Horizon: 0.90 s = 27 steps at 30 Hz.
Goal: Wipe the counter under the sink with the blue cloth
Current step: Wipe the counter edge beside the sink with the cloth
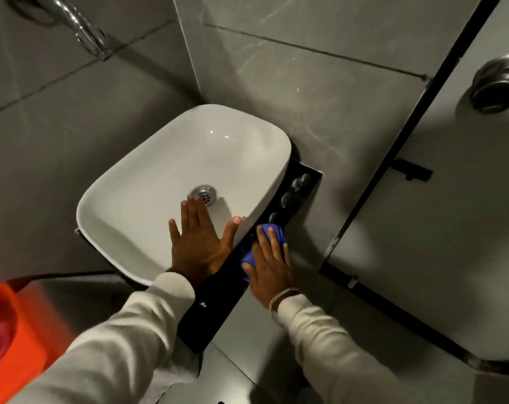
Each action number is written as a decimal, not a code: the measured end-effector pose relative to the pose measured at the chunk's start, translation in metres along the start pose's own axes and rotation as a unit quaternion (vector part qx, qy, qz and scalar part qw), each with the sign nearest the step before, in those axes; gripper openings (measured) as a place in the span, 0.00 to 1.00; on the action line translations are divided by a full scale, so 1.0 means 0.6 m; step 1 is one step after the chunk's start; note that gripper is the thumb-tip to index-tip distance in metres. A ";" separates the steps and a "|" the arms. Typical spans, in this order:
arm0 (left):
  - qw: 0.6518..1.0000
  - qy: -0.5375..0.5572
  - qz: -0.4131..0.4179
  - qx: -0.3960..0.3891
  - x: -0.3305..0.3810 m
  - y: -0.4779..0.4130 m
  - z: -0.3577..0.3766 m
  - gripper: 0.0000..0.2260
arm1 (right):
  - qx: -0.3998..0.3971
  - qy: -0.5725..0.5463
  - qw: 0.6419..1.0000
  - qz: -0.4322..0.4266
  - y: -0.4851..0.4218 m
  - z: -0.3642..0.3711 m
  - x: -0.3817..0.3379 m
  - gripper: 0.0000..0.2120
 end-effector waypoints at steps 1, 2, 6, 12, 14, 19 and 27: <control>1.000 0.005 -0.010 -0.001 0.003 -0.004 0.001 0.47 | -0.003 -0.003 1.000 0.005 -0.027 -0.015 0.020 0.32; 1.000 0.002 -0.019 -0.002 0.003 -0.008 0.001 0.47 | -0.011 -0.004 1.000 0.013 -0.060 -0.028 0.037 0.32; 1.000 -0.017 -0.016 0.018 -0.002 -0.012 -0.016 0.47 | -0.014 0.027 0.999 0.025 -0.105 -0.062 0.045 0.32; 0.996 -0.016 -0.083 0.035 0.029 -0.068 0.018 0.46 | -0.044 0.058 0.992 -0.105 -0.103 -0.057 0.072 0.30; 0.995 -0.032 -0.078 0.056 0.042 -0.072 0.019 0.45 | -0.048 0.066 0.990 -0.111 -0.138 -0.073 0.095 0.29; 0.993 -0.058 -0.072 0.079 0.071 -0.100 0.023 0.44 | -0.039 0.073 0.989 -0.123 -0.192 -0.099 0.113 0.27; 0.992 -0.054 -0.079 0.086 0.069 -0.101 0.025 0.45 | -0.031 0.065 0.997 0.010 -0.263 -0.123 0.158 0.29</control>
Point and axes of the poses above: each hand's wrist, its own y-axis away from the middle knuckle, its own z-axis out of the palm, x = y × z, the point moved 8 cm from there along -y, towards the middle knuckle, and after that the axes turned 8 degrees about z, right-handed, at the moved point
